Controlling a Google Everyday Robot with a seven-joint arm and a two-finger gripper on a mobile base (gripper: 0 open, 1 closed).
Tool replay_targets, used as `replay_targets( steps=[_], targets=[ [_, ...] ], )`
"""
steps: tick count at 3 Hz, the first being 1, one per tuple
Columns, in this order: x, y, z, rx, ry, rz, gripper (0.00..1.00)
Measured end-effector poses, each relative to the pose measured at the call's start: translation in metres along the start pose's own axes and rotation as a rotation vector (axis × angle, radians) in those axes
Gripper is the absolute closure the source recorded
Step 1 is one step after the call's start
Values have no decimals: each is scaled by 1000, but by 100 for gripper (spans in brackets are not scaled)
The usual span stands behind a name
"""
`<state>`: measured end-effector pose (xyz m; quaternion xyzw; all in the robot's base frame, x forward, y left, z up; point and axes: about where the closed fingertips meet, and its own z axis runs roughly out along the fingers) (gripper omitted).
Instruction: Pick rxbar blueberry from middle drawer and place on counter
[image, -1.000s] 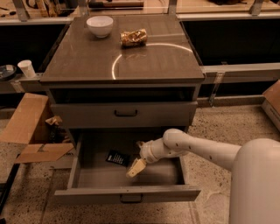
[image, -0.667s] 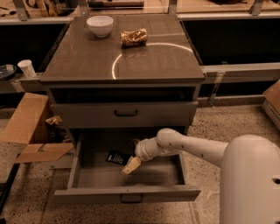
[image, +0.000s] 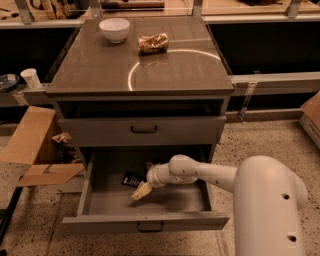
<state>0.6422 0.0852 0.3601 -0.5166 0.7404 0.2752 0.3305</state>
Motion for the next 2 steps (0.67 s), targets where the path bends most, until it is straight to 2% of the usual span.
replay_targets(
  steps=[1,2],
  targets=[
    [12,-4,25,11,3,12,0],
    [10,-4,23,11,3,12,17]
  ],
)
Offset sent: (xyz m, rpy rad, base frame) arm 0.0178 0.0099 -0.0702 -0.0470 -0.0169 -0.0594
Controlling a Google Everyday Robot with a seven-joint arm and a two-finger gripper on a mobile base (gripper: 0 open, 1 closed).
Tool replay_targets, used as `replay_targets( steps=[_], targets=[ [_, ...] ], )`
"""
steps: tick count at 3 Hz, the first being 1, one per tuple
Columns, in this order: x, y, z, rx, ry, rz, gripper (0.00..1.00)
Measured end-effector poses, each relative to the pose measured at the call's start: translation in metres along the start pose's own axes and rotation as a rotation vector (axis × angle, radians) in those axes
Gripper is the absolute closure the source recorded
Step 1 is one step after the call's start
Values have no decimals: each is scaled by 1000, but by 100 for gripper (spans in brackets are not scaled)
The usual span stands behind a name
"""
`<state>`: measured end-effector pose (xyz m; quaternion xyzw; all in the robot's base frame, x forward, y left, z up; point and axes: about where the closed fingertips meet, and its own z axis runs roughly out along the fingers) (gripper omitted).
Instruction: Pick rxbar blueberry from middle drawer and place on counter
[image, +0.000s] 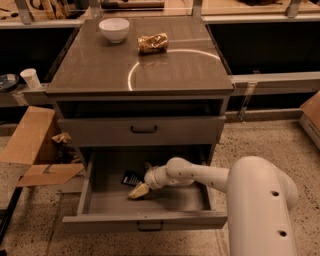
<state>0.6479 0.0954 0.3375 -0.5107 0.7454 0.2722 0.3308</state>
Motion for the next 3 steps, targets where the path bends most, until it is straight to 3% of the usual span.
replay_targets(
  steps=[3],
  targets=[
    [-9,-1,-8,8,3,-1,94]
  ],
)
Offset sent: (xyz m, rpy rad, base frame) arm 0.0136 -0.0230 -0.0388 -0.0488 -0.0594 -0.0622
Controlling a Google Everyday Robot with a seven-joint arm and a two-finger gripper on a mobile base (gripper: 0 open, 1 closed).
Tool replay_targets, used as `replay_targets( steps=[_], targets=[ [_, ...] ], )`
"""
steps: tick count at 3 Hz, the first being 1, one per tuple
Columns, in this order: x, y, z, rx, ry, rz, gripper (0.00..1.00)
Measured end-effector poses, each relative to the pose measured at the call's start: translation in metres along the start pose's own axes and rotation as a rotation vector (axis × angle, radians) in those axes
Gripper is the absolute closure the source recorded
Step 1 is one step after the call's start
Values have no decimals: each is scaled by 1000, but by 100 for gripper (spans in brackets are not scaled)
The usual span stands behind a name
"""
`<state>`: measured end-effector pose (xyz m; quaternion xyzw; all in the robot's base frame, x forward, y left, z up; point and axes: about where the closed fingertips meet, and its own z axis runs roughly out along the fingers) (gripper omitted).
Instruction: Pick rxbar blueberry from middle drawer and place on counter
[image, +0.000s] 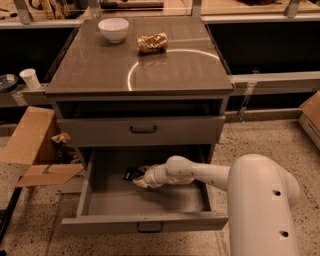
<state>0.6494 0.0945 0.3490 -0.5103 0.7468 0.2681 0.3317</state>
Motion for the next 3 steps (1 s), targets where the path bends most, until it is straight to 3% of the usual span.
replay_targets(
  steps=[1,3],
  targets=[
    [5,-2,-24,62,-31,-36,100],
    [-7,19,-127,112,-200,-127,100]
  ],
)
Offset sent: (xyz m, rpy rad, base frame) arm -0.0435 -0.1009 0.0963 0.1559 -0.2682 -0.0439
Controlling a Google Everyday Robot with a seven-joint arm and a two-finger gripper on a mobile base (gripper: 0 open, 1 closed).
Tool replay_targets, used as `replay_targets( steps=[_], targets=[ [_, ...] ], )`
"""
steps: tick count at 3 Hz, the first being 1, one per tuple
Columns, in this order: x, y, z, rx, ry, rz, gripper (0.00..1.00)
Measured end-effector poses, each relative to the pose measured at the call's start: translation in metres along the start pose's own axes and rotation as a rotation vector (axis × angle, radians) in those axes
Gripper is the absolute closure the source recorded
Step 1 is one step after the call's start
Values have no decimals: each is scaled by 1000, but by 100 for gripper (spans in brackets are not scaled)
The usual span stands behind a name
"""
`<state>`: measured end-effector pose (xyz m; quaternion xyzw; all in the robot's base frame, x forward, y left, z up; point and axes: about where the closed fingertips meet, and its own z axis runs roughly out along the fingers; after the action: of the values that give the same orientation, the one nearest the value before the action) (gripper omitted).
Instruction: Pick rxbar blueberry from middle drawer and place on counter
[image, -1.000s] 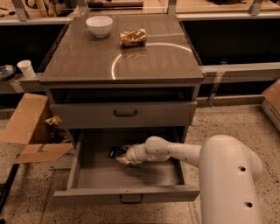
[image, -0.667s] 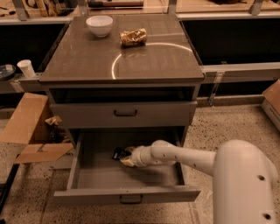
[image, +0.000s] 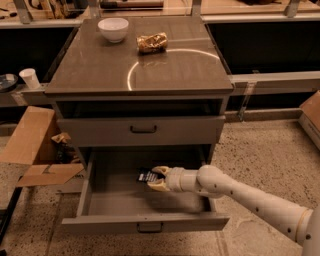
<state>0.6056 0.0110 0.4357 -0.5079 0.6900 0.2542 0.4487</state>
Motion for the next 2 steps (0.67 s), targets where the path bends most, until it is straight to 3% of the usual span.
replay_targets(
  steps=[1,2],
  targets=[
    [0,0,0,0,0,0,100],
    [-13,-3,-13,-44,-25,-62,100]
  ],
)
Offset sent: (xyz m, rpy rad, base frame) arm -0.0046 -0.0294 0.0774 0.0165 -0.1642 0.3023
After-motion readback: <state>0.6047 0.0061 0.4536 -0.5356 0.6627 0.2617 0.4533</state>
